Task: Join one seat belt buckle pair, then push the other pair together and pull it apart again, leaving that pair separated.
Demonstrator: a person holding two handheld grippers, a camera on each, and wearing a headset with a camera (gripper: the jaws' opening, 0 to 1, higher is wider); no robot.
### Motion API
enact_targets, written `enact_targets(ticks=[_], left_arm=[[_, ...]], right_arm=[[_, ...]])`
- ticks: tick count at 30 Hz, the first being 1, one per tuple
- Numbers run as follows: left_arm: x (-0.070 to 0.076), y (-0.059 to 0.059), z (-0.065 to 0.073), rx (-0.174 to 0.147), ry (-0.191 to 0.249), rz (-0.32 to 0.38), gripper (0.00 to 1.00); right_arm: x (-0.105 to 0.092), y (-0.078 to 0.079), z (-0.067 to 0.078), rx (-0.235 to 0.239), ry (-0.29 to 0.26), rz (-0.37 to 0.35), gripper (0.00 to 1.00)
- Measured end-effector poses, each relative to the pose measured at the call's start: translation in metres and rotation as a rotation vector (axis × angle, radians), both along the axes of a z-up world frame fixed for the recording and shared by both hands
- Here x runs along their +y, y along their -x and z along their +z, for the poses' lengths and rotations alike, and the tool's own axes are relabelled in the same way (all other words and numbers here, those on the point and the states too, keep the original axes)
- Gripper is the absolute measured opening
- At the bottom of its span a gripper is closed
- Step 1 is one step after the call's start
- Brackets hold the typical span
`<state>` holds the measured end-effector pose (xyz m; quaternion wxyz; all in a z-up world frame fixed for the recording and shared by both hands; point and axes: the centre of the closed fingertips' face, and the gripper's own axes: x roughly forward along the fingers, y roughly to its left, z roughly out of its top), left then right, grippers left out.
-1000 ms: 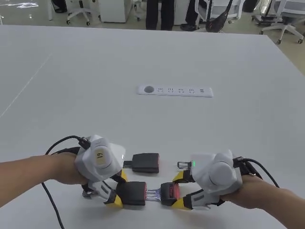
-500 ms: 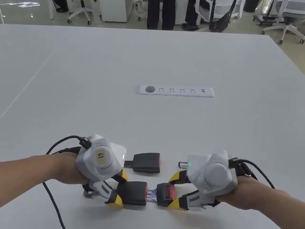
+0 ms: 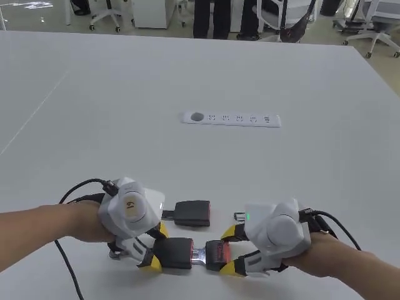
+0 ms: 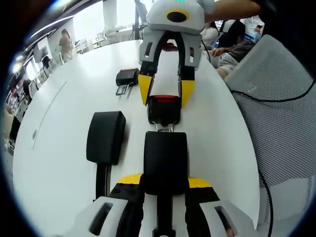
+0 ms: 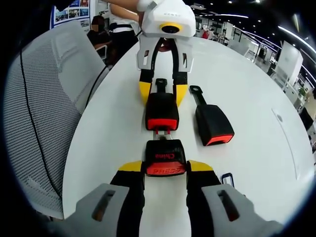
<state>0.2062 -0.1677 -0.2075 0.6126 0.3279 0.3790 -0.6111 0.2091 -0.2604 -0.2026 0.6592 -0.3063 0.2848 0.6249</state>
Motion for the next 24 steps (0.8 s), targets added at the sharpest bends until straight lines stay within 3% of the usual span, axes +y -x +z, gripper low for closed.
enact_targets(ticks=[24], left_arm=[[0.0002,0.0006,0.0002,-0.008,0.003,-0.006,0.32]], right_arm=[[0.0027,0.0008,-0.0015,0.017,0.009,-0.016,0.29]])
